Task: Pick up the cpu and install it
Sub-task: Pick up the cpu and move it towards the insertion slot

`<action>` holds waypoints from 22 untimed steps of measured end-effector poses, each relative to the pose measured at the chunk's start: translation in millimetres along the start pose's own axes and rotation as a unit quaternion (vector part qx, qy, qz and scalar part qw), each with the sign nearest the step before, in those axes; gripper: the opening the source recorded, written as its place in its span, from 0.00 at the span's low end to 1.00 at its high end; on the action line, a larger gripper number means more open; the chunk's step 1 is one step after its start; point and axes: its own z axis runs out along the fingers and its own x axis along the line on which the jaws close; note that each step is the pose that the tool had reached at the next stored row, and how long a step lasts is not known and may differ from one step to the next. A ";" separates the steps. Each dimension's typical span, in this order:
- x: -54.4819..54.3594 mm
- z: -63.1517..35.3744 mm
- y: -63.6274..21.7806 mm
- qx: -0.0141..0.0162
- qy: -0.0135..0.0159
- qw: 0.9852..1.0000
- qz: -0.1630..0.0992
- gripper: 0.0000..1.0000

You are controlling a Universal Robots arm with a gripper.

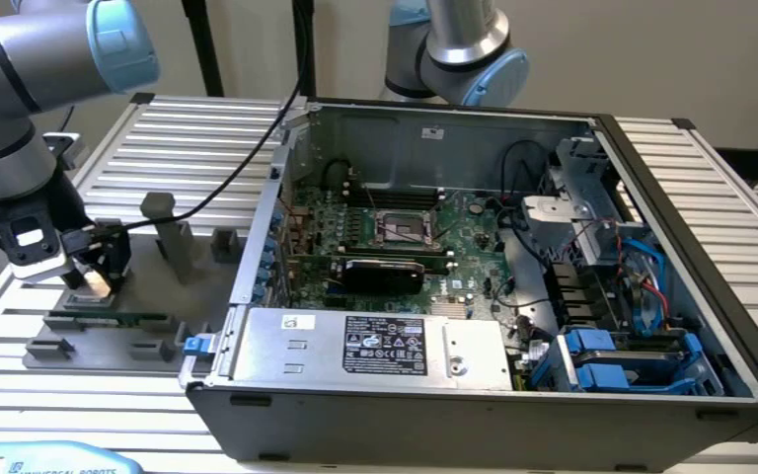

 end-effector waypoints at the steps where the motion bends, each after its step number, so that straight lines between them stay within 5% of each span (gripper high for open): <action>1: 0.0 0.0 0.0 0.000 0.000 1.000 0.000 0.56; 6: 0.0 0.0 0.0 0.000 0.000 1.000 0.000 0.56; 8: 0.0 0.0 0.0 0.000 0.000 1.000 0.000 0.64; 22: 0.0 1.2 0.0 0.000 0.000 1.000 0.000 0.64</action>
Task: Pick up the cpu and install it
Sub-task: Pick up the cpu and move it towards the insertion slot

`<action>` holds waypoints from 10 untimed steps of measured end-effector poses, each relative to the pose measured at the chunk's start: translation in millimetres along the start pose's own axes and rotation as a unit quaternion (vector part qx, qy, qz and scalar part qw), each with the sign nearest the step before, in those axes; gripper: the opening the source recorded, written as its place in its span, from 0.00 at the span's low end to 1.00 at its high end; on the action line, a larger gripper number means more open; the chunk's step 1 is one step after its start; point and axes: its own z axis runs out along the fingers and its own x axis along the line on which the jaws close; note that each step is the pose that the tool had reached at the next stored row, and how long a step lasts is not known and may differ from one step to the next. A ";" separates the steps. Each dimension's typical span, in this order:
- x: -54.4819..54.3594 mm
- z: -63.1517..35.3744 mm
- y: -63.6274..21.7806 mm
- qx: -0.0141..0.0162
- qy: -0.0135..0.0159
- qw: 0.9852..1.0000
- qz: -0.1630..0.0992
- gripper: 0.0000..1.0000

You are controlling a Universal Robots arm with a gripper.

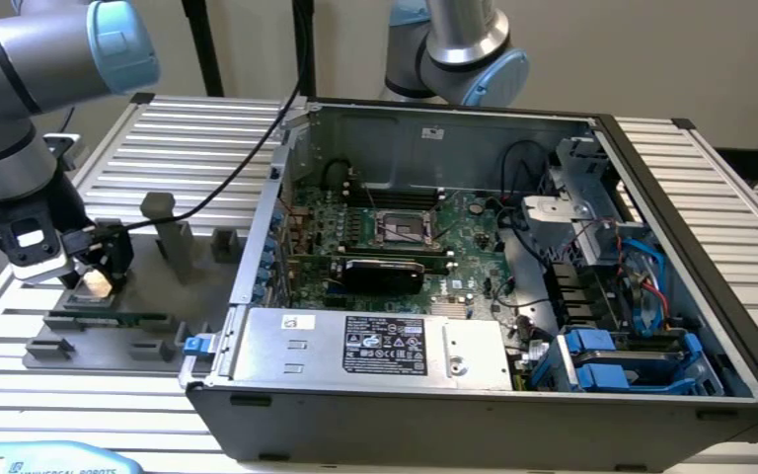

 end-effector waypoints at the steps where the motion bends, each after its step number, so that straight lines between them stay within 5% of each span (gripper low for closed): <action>1: 0.0 0.1 0.0 0.000 0.000 1.000 0.000 0.64; 10: 0.0 0.1 0.0 0.000 0.000 1.000 0.000 0.55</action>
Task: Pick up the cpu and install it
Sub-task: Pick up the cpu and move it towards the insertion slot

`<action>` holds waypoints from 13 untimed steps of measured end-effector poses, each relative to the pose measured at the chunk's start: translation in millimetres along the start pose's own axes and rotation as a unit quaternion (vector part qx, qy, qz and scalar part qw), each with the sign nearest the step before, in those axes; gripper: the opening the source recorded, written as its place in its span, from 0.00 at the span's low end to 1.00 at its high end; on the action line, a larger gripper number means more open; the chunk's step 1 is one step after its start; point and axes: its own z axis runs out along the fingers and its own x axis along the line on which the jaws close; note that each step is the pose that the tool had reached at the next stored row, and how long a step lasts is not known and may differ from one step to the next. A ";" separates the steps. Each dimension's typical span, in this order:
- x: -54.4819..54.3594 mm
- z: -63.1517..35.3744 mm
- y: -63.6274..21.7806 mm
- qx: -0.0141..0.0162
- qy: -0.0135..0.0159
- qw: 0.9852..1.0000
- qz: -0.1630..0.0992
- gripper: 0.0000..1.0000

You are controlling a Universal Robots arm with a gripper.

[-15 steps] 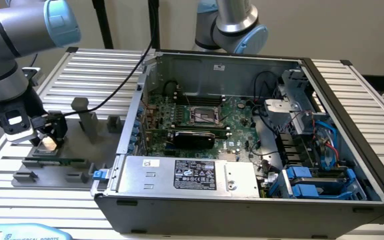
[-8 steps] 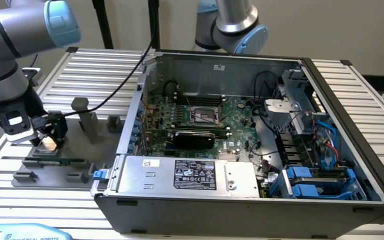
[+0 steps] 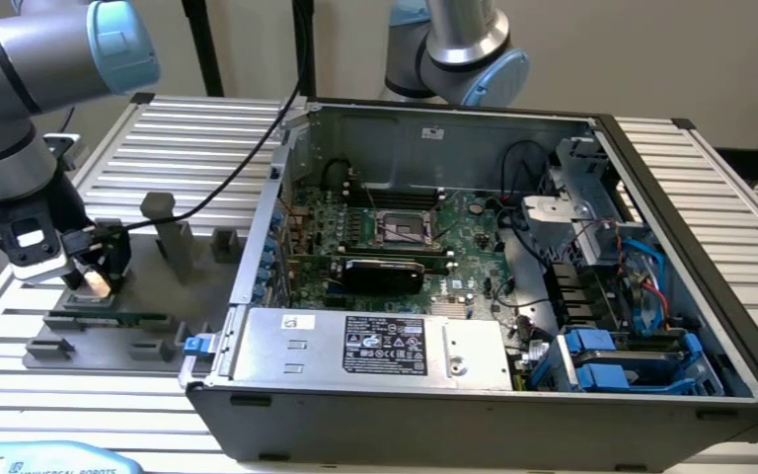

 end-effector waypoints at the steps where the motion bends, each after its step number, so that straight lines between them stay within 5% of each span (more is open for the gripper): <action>1: 0.0 0.0 0.0 0.000 0.000 1.000 0.000 0.55; 7: -0.1 -7.6 0.2 0.000 0.000 1.000 0.000 0.55; 13: -0.6 -32.6 0.7 0.000 0.002 1.000 0.000 0.55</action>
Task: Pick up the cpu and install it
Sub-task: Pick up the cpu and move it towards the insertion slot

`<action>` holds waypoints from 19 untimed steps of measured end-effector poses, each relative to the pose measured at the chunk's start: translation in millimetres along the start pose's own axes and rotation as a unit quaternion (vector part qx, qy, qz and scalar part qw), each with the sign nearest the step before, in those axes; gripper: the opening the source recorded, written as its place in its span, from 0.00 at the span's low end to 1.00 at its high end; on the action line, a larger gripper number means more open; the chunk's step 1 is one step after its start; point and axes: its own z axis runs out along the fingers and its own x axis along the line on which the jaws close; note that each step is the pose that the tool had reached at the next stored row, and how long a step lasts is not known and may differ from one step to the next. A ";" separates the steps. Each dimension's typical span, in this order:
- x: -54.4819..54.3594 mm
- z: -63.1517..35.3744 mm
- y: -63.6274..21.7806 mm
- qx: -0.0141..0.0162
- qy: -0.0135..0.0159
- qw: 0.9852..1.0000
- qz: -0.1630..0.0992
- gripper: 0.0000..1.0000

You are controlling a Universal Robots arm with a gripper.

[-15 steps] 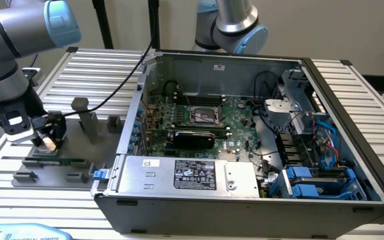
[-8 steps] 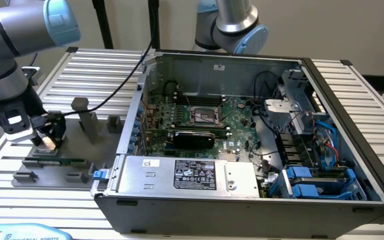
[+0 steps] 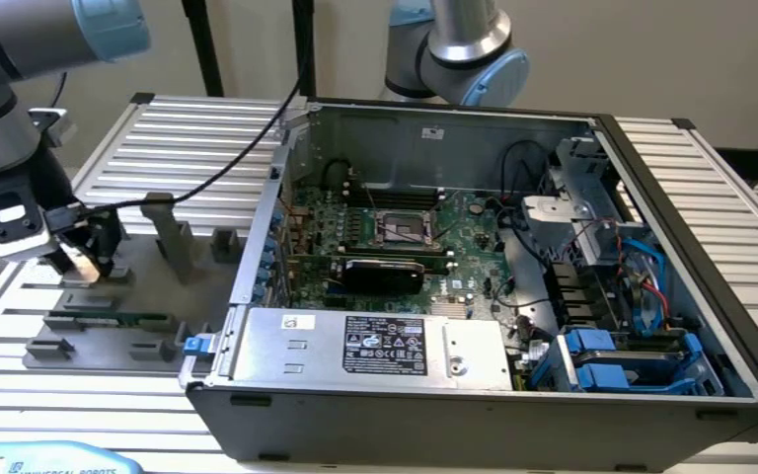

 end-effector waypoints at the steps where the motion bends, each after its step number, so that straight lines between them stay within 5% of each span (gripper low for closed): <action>1: 0.0 -4.5 0.1 0.000 0.000 1.000 0.000 0.55; 19: -4.6 -86.4 1.9 0.000 0.000 1.000 0.000 0.55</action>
